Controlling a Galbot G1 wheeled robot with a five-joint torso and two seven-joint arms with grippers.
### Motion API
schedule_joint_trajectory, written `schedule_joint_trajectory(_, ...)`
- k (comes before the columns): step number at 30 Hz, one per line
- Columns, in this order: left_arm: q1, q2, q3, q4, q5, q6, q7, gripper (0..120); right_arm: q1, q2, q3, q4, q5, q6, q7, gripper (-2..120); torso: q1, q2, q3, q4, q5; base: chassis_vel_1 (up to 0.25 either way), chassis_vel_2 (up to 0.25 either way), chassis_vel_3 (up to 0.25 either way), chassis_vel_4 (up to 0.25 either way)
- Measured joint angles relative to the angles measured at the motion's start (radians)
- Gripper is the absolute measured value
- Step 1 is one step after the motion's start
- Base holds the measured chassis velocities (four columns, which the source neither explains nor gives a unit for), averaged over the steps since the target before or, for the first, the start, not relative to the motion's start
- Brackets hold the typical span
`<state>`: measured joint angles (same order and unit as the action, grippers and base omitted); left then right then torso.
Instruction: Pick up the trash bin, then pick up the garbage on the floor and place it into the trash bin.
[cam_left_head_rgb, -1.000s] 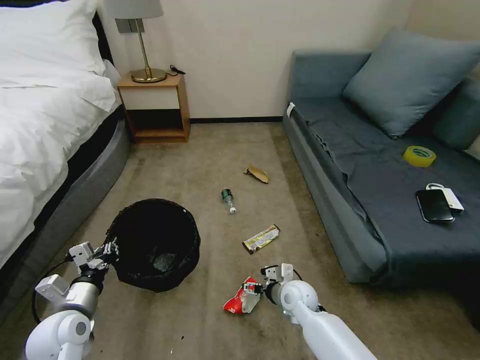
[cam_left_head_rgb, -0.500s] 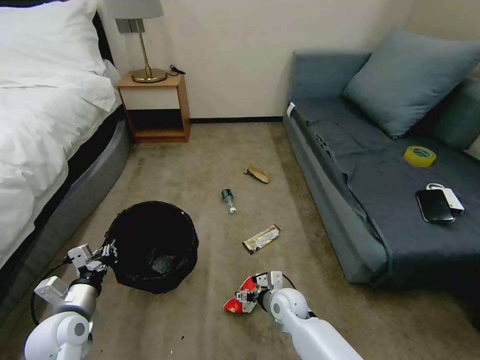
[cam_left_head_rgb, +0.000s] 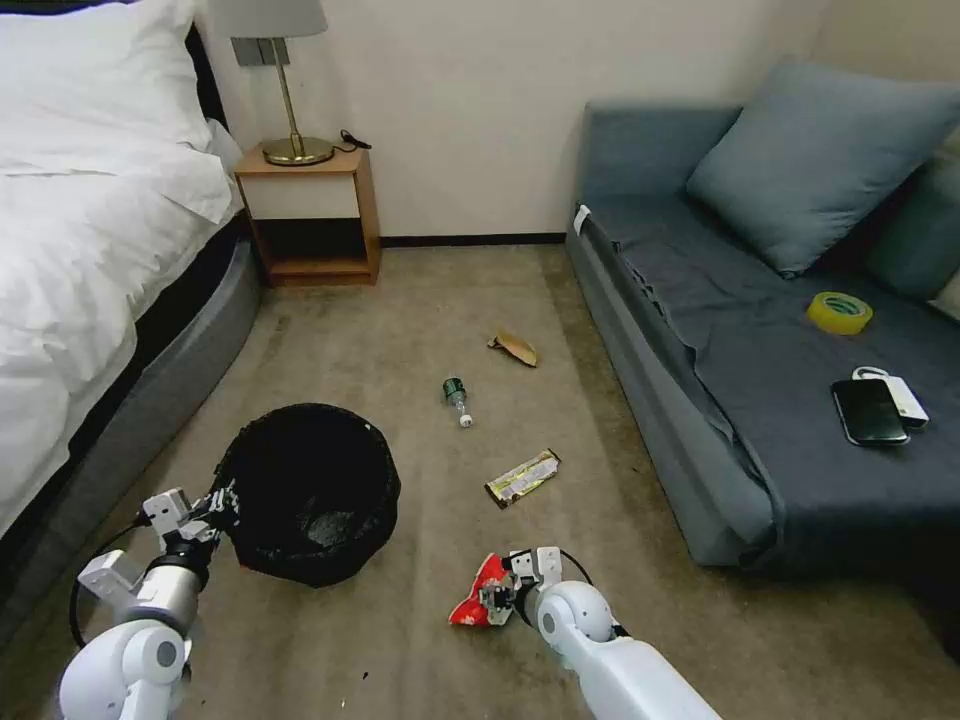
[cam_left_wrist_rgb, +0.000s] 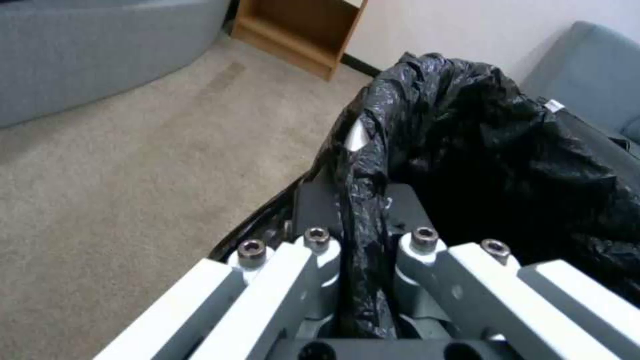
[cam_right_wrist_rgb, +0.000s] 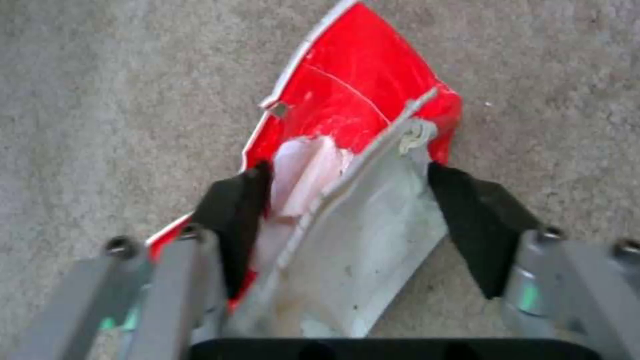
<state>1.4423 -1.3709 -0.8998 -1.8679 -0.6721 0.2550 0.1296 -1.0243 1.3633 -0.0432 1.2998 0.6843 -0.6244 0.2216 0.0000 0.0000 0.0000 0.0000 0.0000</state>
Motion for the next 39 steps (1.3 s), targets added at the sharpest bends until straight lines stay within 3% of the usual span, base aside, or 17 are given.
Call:
schedule_joint_trajectory(17, 0.0, 0.001, 0.013, -0.003, 0.0, -0.001, 0.001, 5, -0.006, -0.005, 0.02, 0.038, -0.017, 0.027, -0.001, 0, 0.0, 0.0, 0.0, 0.0001, 0.0002, 0.0, 0.0, 0.0, 0.0)
schedule_joint_trajectory(23, -0.006, -0.001, 0.033, -0.002, 0.002, 0.005, -0.005, 5, 0.002, -0.036, 0.051, 0.123, -0.02, 0.046, 0.016, 0, 0.0, 0.0, 0.0, 0.0001, 0.0002, 0.0, 0.0, 0.0, 0.0)
schedule_joint_trajectory(29, -0.022, 0.0, 0.067, 0.001, 0.005, 0.028, -0.02, 5, 0.015, -0.095, 0.11, 0.301, -0.03, 0.089, 0.023, 0, 0.0, 0.0, 0.0, 0.0, 0.0002, 0.0, 0.0, 0.0, 0.0)
schedule_joint_trajectory(32, -0.035, -0.004, 0.094, 0.001, 0.004, 0.064, -0.045, 5, 0.027, -0.129, 0.134, 0.403, -0.03, 0.121, 0.055, 0, 0.0, 0.0, 0.0, 0.0, 0.0003, 0.0, 0.0, 0.0, 0.0)
schedule_joint_trajectory(37, -0.043, -0.009, 0.115, -0.009, -0.002, 0.093, -0.066, 5, 0.032, -0.161, 0.138, 0.464, -0.021, 0.153, 0.06, 0, 0.0, 0.0, 0.0, 0.0, 0.0002, 0.0, 0.0, 0.0, 0.0)
schedule_joint_trajectory(39, -0.053, -0.007, 0.152, -0.019, -0.01, 0.124, -0.087, 5, 0.041, -0.231, 0.128, 0.552, 0.021, 0.213, 0.054, 0, 0.0, 0.0, 0.0, 0.0, 0.0003, 0.0, 0.0, 0.0, 0.0)
